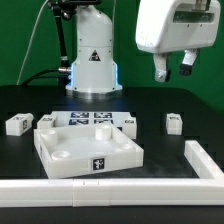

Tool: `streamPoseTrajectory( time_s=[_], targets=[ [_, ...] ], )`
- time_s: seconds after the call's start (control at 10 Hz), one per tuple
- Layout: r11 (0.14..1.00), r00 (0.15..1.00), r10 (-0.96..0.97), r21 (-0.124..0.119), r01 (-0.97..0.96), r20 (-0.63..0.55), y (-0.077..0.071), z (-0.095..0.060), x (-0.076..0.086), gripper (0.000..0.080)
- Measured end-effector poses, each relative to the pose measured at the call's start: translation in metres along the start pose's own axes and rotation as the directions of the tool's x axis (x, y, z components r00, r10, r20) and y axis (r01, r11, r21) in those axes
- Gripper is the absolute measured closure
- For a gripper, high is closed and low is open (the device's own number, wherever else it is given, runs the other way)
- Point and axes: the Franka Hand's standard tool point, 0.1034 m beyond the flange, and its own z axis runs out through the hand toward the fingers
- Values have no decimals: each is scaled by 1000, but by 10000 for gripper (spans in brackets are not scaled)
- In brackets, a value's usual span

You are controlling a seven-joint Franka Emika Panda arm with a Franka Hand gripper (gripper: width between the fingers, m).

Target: Assemble one leg

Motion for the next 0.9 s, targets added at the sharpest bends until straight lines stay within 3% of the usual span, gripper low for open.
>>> streamPoseTrajectory(
  time_s=[0.9],
  targets=[
    [1000, 1000, -15, -7, 15, 13, -1, 1, -2, 150]
  ],
)
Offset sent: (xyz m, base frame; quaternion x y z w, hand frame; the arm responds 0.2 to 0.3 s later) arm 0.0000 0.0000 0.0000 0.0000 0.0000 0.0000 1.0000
